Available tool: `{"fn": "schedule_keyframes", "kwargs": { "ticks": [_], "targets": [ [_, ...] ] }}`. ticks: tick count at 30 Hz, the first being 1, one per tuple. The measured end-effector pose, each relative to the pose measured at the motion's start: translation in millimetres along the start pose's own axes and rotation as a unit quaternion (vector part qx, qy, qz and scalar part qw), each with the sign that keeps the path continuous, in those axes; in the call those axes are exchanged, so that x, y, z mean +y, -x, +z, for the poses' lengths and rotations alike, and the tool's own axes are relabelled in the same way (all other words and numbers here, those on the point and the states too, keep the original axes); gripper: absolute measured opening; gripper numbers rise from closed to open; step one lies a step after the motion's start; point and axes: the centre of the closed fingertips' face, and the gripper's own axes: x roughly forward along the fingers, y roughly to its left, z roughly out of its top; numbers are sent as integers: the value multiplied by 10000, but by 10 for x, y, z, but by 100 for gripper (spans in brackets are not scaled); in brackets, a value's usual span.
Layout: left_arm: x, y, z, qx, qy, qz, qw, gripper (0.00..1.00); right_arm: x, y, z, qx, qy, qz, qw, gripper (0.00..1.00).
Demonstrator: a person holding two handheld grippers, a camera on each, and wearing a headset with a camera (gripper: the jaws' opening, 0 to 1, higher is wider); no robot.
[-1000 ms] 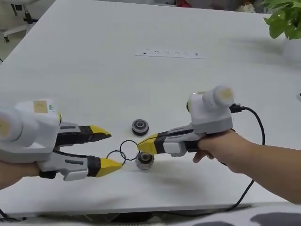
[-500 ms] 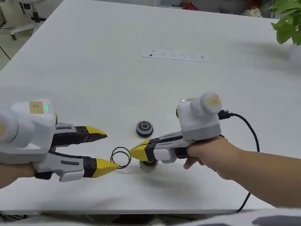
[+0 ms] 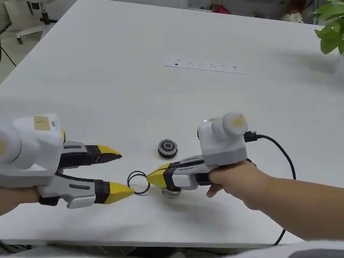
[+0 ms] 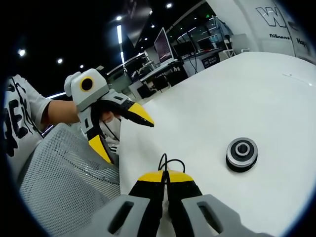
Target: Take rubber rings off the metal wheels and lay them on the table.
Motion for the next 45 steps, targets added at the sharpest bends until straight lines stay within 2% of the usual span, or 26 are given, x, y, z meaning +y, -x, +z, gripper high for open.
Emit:
{"fn": "schedule_keyframes", "kwargs": {
  "ticks": [5,10,23,28,36,40,45],
  "targets": [
    [-2,-8,-14,17,10,-10,10000,48,-31,-7,14,-22,129,-97,9999,0],
    [-5,-17,-5,15,9,-13,10000,48,-21,-38,-14,84,383,-126,9992,0],
    [-9,-9,-28,35,42,3,10000,48,-66,-37,-23,148,593,-315,9976,16],
    [5,-8,-25,37,40,19,10000,48,-47,10,50,-32,589,-305,9978,17],
    [29,-22,-11,32,30,25,10000,48,-79,164,238,-488,541,-365,9967,19],
    [42,-29,-2,32,23,29,10000,48,-120,258,282,-607,585,-439,9955,17],
    [65,-41,18,38,9,35,10000,48,-157,360,327,-758,458,-447,9951,17]
  ]
}}
